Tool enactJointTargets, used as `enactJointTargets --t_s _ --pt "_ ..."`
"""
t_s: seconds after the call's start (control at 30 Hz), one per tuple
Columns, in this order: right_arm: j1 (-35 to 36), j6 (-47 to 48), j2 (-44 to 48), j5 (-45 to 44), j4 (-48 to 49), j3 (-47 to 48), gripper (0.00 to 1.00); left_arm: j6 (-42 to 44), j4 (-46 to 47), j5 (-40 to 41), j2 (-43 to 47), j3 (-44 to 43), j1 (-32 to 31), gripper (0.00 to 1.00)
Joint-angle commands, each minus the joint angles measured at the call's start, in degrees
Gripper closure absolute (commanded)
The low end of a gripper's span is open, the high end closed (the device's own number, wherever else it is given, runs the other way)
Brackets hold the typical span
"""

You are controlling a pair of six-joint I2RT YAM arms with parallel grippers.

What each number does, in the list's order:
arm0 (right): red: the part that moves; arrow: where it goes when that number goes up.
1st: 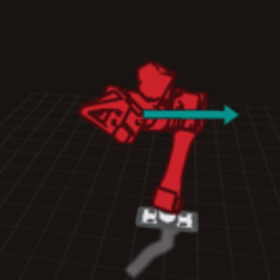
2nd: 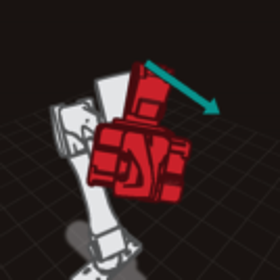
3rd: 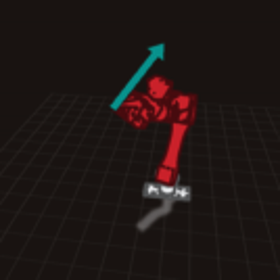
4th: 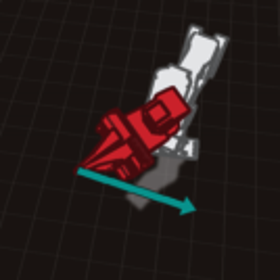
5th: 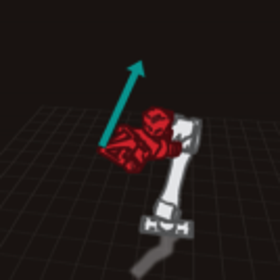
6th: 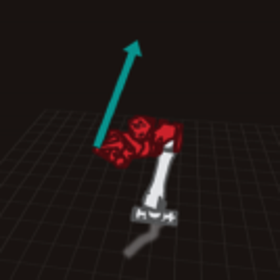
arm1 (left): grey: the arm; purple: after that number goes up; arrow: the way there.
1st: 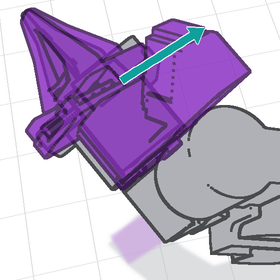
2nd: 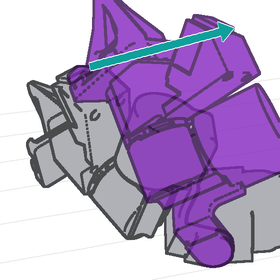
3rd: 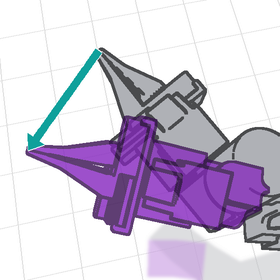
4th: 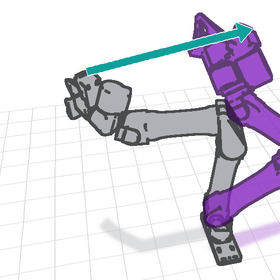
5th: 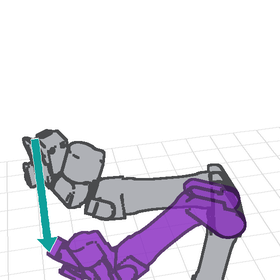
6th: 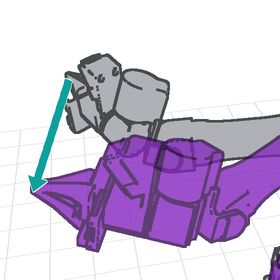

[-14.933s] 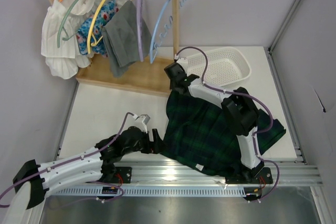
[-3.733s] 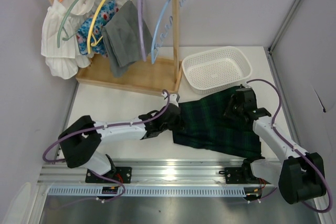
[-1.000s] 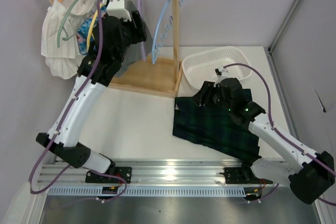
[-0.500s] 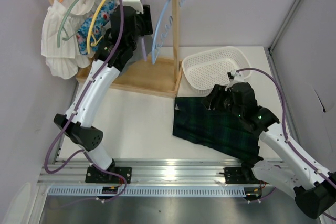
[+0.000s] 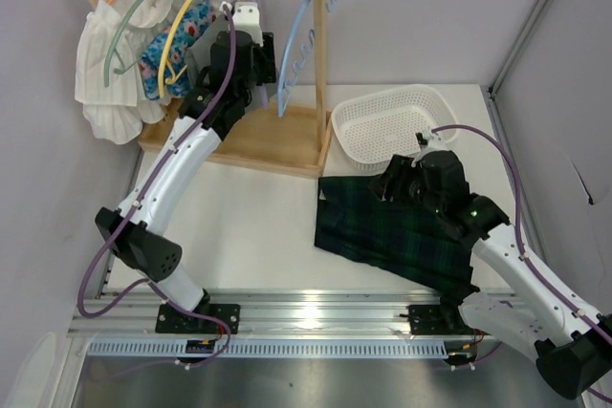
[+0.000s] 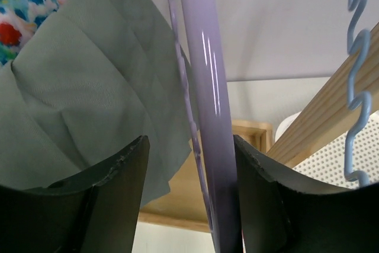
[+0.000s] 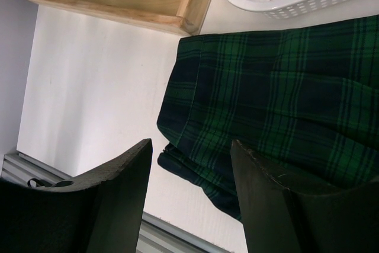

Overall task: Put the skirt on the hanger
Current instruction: Grab a hanger with the left arm

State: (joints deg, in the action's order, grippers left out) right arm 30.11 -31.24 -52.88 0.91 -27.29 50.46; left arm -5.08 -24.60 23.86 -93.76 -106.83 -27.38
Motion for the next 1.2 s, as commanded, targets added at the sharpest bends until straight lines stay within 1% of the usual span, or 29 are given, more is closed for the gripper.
enactJointTargets --t_s 0.0,0.07,0.17,0.2,0.27,0.3,0.33,0.37,0.43,0.73,1.0,1.07,1.17 --pt "-0.49 0.48 0.15 0.15 0.39 -0.27 0.38 -0.54 3.33 0.40 5.24 1.70 0.92 0.39" --pt "-0.58 0.48 -0.29 0.41 0.66 -0.27 0.38 -0.37 4.55 0.31 5.95 3.37 1.36 0.40" --pt "-0.58 0.31 -0.47 0.85 1.18 -0.45 0.38 0.60 7.27 0.23 7.27 5.31 1.45 0.55" --pt "-0.66 0.13 -0.55 0.94 1.36 -0.53 0.38 0.69 7.63 0.14 7.44 5.57 1.45 0.62" --pt "-0.66 0.13 -0.73 1.11 1.54 -0.62 0.38 1.21 8.86 0.23 8.15 5.84 1.45 0.63" --pt "-0.66 0.13 -0.73 1.11 1.54 -0.71 0.38 1.56 9.39 0.14 8.32 6.19 1.54 0.68" --pt "-0.75 0.13 -0.82 1.11 1.45 -0.80 0.38 1.83 9.92 0.14 8.93 6.37 1.54 0.75" --pt "-0.75 0.13 -0.82 1.11 1.45 -0.89 0.38 2.09 10.36 0.14 9.20 6.54 1.62 0.87" --pt "-0.75 -0.04 -0.82 1.11 1.45 -1.06 0.38 2.70 11.06 0.57 9.56 6.28 1.62 1.00" --pt "-0.75 -0.66 -0.91 1.38 2.41 -1.50 0.38 4.55 8.44 -1.00 9.99 1.36 2.06 1.00" --pt "-0.84 -1.10 -1.52 2.08 3.47 -2.20 0.38 3.59 3.34 -5.66 14.82 0.83 2.15 1.00" --pt "-0.84 -1.36 -1.96 2.52 3.38 -2.03 0.38 2.80 -0.43 -6.80 15.53 0.04 2.15 1.00" --pt "-0.84 -1.71 -1.35 2.61 3.38 -2.29 0.38 1.49 -5.96 -6.46 16.76 -0.14 2.15 1.00"
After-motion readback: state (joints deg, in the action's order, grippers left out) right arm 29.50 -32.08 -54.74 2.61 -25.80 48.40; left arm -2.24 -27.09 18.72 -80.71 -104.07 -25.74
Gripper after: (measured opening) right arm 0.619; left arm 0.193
